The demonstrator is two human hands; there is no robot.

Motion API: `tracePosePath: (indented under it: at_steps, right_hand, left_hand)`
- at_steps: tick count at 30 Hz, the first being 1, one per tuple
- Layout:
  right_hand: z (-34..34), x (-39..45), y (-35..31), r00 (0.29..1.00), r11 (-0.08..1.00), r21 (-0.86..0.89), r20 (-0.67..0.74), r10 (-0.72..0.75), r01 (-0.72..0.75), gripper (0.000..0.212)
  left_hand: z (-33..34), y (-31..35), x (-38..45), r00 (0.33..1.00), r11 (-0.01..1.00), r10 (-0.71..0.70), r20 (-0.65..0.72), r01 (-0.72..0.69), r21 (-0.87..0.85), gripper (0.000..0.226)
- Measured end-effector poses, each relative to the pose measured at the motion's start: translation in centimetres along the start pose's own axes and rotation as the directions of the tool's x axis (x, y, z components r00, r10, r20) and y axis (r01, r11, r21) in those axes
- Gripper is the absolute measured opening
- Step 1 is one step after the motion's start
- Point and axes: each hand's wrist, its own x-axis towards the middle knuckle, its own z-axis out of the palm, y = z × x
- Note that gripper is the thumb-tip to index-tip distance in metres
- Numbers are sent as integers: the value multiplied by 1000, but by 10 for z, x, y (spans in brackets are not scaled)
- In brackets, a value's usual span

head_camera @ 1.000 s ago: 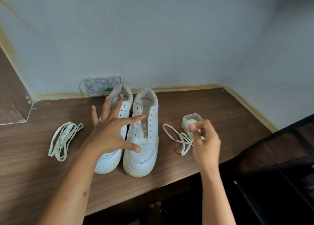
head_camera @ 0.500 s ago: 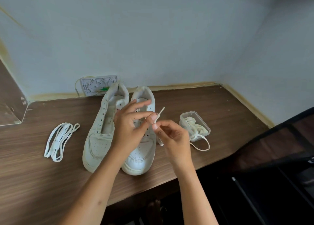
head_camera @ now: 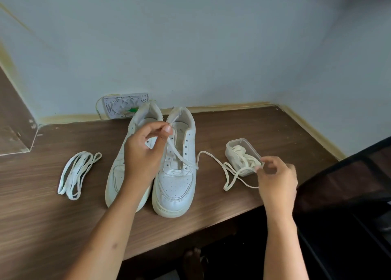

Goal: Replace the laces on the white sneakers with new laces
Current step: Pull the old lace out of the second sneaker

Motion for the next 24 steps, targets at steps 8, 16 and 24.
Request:
tracePosePath:
  at_steps: [8, 16, 24]
  right_hand:
    - [-3, 4, 8, 912, 992, -121, 401, 86, -40, 5]
    - [-10, 4, -15, 955, 999, 30, 293, -38, 31, 11]
    - [43, 16, -5, 1000, 960, -278, 7, 21, -18, 25]
  left_hand:
    - [1, 2, -1, 1000, 1000, -1, 8, 0, 19, 7]
    - [-1, 1, -1, 999, 999, -20, 25, 19, 27, 7]
    - [2, 3, -5, 997, 997, -40, 63, 35, 75, 17]
